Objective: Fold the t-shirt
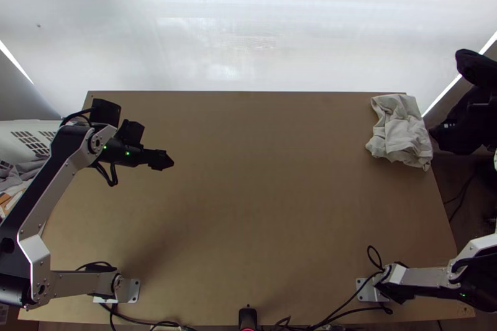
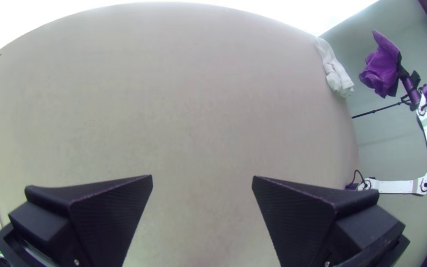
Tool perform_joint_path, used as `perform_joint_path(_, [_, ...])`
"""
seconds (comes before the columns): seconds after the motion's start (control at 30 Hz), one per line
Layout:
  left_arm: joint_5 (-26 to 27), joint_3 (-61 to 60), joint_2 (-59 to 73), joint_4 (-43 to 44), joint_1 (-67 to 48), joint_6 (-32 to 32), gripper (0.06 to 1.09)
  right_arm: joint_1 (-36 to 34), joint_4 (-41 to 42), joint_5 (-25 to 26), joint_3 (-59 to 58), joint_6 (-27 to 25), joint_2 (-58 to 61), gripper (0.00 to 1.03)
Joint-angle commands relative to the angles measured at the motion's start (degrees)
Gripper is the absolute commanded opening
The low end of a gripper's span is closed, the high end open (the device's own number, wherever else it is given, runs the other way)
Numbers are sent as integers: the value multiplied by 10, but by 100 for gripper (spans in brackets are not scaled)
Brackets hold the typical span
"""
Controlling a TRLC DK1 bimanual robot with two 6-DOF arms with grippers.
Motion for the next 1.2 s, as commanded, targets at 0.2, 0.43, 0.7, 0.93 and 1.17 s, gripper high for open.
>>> perform_joint_path(0.2, [2,-12,4,20,-13,-13,104,-18,1,-6,-157,-10,-81,3])
perform_joint_path(0.43, [2,-21,5,26,-9,-11,104,3,65,-1,-195,-14,-21,3])
perform_joint_path(0.7, [1,-22,8,27,1,-8,104,81,80,57,-75,2,145,3])
perform_joint_path(0.93, [1,-25,-1,20,24,-5,104,149,79,93,-11,14,222,3])
perform_joint_path(1.17, [2,-42,-16,20,25,-9,104,182,79,115,-2,16,284,3])
